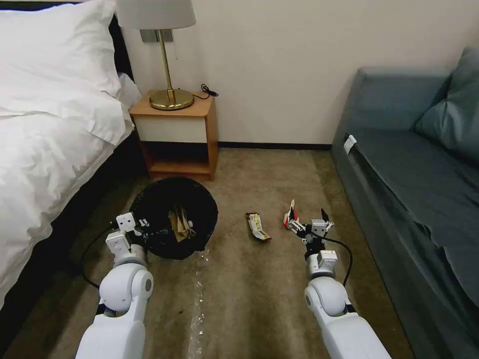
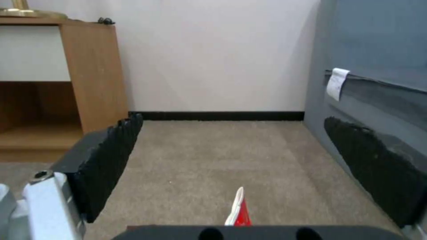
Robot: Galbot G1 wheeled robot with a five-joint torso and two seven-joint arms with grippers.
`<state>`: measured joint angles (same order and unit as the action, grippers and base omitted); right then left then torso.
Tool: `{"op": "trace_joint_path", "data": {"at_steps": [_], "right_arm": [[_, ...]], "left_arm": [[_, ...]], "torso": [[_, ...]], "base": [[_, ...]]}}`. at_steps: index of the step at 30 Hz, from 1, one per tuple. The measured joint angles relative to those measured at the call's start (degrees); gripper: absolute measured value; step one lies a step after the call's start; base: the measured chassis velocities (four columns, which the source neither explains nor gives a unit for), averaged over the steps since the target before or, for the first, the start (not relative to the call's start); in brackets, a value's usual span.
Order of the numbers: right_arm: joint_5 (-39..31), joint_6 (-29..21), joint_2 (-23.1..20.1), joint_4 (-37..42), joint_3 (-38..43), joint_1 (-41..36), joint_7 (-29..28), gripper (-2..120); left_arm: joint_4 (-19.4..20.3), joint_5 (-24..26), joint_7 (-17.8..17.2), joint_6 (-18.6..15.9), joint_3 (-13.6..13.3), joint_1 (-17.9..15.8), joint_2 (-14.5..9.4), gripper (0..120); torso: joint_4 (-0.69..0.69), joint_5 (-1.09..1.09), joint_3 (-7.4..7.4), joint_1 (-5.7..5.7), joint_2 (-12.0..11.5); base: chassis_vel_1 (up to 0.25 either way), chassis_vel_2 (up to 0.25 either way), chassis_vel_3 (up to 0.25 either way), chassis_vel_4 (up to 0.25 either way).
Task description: Pick up the trash bin, then pick up the garbage on the floor and place it into the trash bin.
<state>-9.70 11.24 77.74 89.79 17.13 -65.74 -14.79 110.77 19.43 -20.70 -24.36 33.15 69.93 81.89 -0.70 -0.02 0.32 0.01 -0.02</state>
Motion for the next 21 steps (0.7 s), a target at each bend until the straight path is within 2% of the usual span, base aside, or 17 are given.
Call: {"op": "trace_joint_path", "data": {"at_steps": [21], "right_arm": [[0.1,-0.2,-0.3,-0.7,-0.5,0.6,0.3,100]], "left_arm": [[0.1,0.1,-0.2,-0.1,0.1,-0.1,-0.1,2]], "torso": [[0.01,0.0,0.0,0.0,0.0]], "base": [[-0.093,0.097,0.092,-0.096]]}}
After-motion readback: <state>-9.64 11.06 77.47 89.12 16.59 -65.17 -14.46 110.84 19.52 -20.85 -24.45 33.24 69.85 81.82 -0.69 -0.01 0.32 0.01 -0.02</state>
